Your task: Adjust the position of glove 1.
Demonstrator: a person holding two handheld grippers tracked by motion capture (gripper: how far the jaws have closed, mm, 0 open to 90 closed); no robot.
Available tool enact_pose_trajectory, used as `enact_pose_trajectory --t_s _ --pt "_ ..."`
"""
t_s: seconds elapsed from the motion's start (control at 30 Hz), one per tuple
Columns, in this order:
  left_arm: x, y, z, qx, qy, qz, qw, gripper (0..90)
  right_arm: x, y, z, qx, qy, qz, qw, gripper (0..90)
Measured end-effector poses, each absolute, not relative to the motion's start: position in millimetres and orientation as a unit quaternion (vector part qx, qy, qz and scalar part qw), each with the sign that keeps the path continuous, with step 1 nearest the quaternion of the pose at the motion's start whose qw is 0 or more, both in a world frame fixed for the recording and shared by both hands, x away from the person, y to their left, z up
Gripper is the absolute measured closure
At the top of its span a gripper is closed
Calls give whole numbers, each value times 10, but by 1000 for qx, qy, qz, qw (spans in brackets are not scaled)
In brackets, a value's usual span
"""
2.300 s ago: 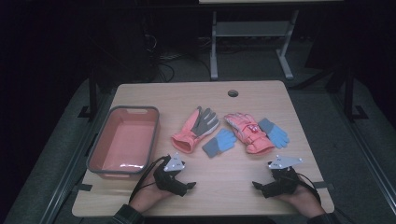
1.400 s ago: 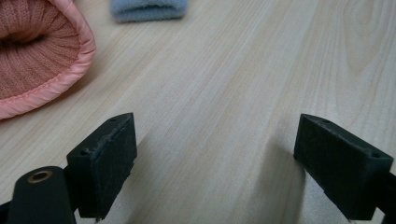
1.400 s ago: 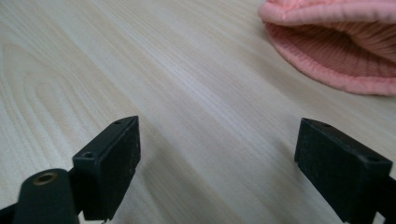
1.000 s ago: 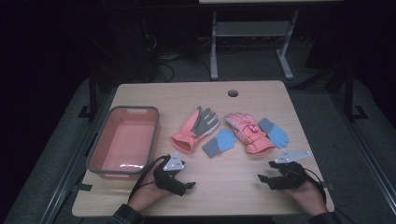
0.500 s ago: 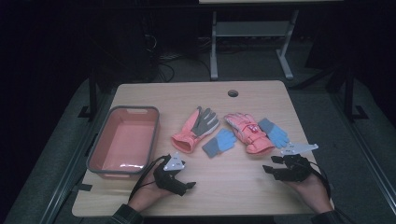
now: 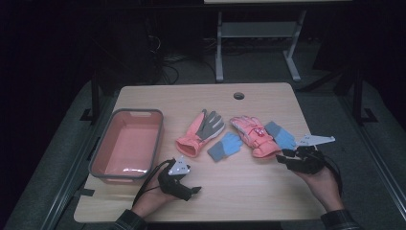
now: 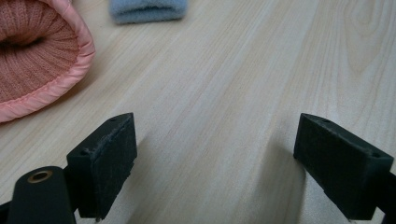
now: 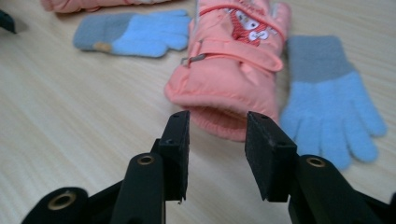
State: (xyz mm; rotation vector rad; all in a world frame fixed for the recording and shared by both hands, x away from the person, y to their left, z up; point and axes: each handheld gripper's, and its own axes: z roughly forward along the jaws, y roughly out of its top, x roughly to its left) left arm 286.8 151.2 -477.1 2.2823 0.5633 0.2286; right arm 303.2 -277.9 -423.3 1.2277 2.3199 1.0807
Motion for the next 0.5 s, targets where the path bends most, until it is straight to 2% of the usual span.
enact_pose_trajectory --t_s 0.5 --pt "2865 1507 -4768 894 221 89 379 125 3369 -2851 -4227 452 792 374 168 649"
